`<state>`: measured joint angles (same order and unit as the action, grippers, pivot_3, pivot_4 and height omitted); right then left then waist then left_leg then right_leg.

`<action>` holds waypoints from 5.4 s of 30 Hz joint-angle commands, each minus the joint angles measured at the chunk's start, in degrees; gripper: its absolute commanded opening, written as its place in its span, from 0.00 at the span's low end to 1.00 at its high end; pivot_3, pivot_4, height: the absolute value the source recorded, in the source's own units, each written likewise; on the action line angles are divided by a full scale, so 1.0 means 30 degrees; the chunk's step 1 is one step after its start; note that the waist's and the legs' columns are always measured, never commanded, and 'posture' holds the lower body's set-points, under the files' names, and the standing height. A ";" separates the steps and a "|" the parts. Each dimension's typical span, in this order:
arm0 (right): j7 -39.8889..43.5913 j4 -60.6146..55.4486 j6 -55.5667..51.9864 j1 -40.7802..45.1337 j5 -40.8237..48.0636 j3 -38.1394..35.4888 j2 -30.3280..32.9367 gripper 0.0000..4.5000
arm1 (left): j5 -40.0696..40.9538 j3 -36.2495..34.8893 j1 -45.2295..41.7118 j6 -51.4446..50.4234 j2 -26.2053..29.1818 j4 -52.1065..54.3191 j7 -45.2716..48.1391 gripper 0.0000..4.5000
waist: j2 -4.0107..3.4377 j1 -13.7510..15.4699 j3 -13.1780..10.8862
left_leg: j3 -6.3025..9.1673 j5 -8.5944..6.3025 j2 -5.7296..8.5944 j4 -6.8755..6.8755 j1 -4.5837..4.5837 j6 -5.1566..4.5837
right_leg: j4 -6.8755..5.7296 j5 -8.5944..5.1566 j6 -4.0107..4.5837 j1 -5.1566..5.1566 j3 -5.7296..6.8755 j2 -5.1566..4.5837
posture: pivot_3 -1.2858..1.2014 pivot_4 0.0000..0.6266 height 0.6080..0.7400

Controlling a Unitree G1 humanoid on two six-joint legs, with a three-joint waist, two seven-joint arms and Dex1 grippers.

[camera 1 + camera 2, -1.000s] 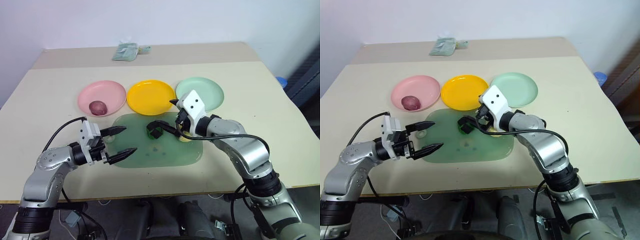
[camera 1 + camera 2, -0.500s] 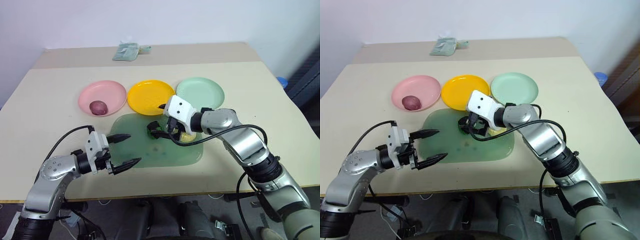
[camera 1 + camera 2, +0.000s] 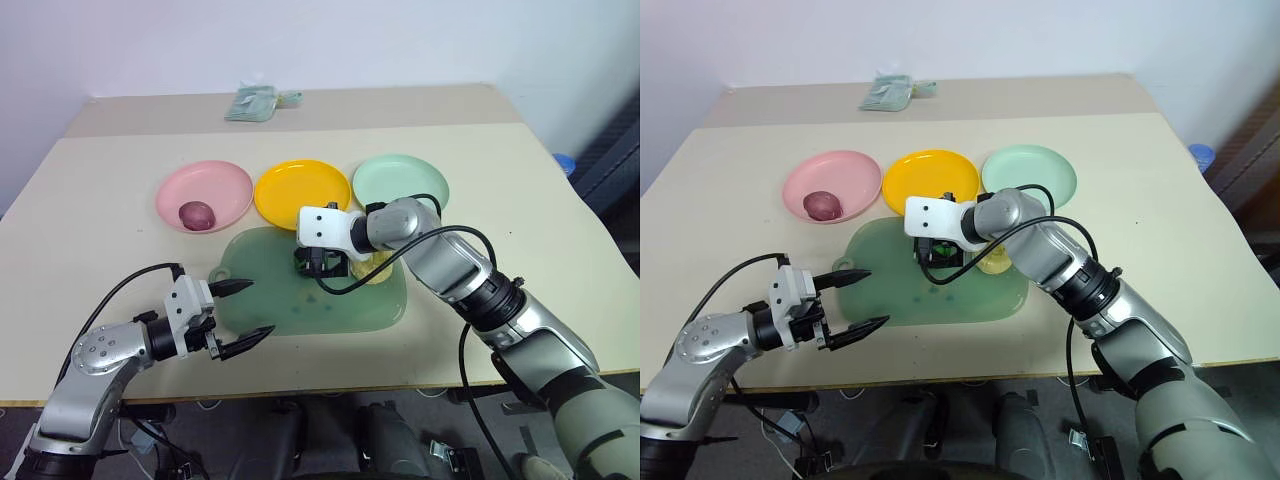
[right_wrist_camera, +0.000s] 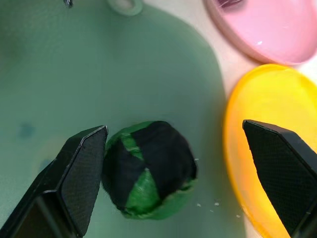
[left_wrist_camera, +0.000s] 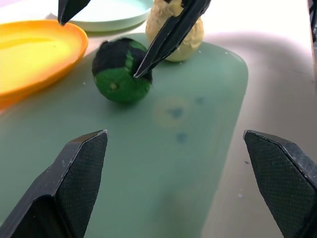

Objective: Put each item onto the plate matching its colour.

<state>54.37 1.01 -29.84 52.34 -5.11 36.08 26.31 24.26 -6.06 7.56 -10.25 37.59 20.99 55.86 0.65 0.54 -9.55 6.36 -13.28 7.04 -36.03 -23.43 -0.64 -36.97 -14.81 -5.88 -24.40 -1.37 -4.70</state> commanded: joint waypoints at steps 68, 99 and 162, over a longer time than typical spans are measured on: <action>-0.1443 0.8464 0.3438 -0.1375 0.7547 -1.4389 0.0475 0.99 | 0.2616 -0.1131 -0.1258 -0.1148 -0.0468 0.1195 -0.1667 1.00 | -0.0102 -0.0420 -0.0058 | -0.0034 0.0031 -0.0006 0.0099 -0.0001 0.0041 | -0.0011 -0.0009 0.0025 -0.0021 -0.0027 0.0007 | 0.52 0.24 1.00; -0.4674 -0.2777 -0.4521 -0.8975 1.1096 -1.1310 0.0016 0.72 | 0.2058 -0.1050 0.0038 0.0723 -0.0488 0.0153 0.0229 1.00 | -0.0123 -0.0379 -0.0060 | -0.0017 0.0007 -0.0009 0.0042 -0.0003 0.0004 | -0.0017 -0.0010 0.0026 0.0010 -0.0014 -0.0010 | 0.52 0.24 1.00; -0.3558 -0.6575 0.1895 -1.3851 0.8675 -1.5677 0.1115 0.98 | -0.0691 -0.2473 0.0264 -0.0239 -0.2307 0.1665 -0.6765 1.00 | -0.0137 -0.0279 -0.0045 | -0.0004 0.0005 -0.0014 0.0043 0.0001 0.0008 | -0.0033 -0.0010 0.0028 0.0010 -0.0002 0.0010 | 0.52 0.24 1.00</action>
<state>44.59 -13.82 -23.21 13.26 19.55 -7.88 28.37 20.21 -11.50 8.28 -10.67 29.50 25.79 33.59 0.24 -0.29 -9.68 6.34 -13.27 7.01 -35.90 -23.43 -0.62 -37.05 -14.85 -5.80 -24.35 -1.37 -4.69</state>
